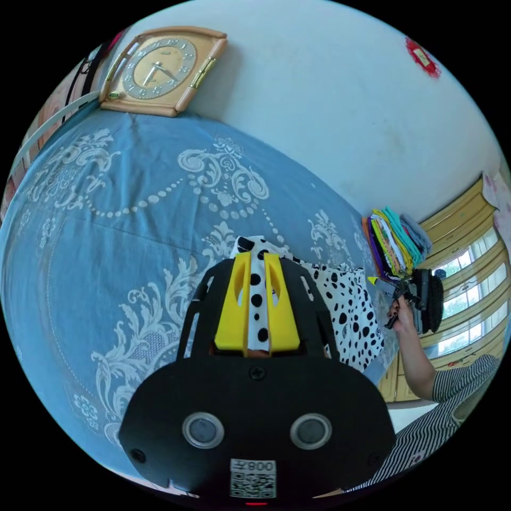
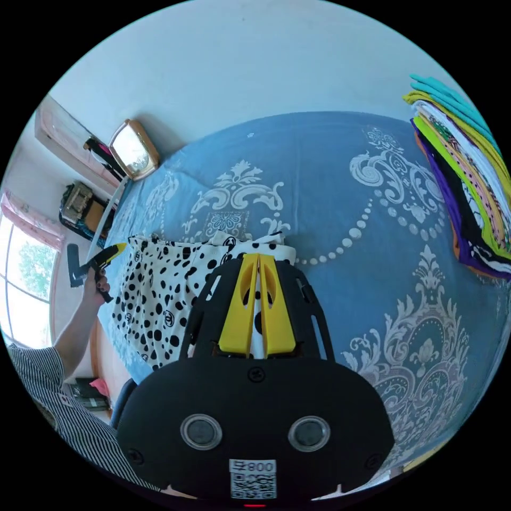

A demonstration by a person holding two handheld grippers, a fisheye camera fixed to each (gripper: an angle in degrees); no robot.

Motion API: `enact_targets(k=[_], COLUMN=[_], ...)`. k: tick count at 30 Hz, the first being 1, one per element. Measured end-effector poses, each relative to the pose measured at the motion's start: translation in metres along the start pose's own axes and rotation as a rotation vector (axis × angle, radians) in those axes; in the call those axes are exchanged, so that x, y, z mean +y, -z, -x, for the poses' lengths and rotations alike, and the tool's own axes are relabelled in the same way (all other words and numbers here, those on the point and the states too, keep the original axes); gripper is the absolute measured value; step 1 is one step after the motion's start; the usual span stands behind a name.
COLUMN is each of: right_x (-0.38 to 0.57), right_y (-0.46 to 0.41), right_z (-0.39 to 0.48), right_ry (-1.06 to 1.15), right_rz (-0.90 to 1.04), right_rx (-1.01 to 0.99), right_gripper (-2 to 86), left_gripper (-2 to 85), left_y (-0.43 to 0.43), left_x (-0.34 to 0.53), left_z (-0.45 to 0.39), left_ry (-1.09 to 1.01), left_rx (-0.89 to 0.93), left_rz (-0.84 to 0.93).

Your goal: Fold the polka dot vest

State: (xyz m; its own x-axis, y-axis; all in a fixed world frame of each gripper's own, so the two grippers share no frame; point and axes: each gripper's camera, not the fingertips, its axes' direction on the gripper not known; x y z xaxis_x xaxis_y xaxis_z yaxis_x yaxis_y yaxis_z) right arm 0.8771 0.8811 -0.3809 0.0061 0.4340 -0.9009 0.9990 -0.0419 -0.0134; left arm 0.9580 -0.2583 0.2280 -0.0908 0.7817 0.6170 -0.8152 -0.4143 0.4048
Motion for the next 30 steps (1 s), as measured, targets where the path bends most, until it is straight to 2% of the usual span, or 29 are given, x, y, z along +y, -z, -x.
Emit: enact_targets(k=[3,6,10,13,15,17,19,22,25,30], right_x=[0.029,0.07,0.137,0.164,0.168,0.183,0.203,0.247,0.288,0.317], right_y=[0.01,0.015,-0.009,-0.044,-0.039,-0.014,-0.005,-0.014,-0.032,-0.066], right_z=[-0.006,0.007,0.032,0.022,0.013,0.011,0.008,-0.011,-0.031,-0.041], right_ry=[-0.021,0.04,0.146,0.127,0.061,0.056,0.052,-0.04,-0.167,-0.22], right_rz=[-0.039,-0.022,0.123,0.246,0.216,0.089,0.057,0.087,0.082,0.083], right_rx=[-0.052,-0.095,-0.012,0.033,-0.058,-0.062,-0.064,-0.101,-0.219,-0.273], right_gripper=[0.0,0.1,0.1,0.1,0.1,0.2,0.4,1.0,2.3,3.2], left_gripper=[4.0,3.8,2.9,2.0,2.5,4.2,6.2,8.4,8.8,5.4], left_y=[0.034,0.059,0.072,0.06,0.071,0.1,0.115,0.119,0.108,0.081], left_x=[0.022,0.062,0.122,0.142,0.146,0.152,0.163,0.186,0.206,0.214], left_z=[-0.003,-0.014,-0.019,-0.006,-0.004,-0.011,-0.013,-0.002,0.01,-0.001], left_ry=[-0.021,-0.061,-0.055,0.015,0.049,0.041,0.04,0.108,0.198,0.208], left_rx=[0.044,0.031,-0.02,-0.149,-0.094,-0.078,-0.052,-0.018,0.037,0.009], left_rz=[-0.016,0.052,0.159,0.264,0.229,0.148,0.122,0.139,0.156,0.218])
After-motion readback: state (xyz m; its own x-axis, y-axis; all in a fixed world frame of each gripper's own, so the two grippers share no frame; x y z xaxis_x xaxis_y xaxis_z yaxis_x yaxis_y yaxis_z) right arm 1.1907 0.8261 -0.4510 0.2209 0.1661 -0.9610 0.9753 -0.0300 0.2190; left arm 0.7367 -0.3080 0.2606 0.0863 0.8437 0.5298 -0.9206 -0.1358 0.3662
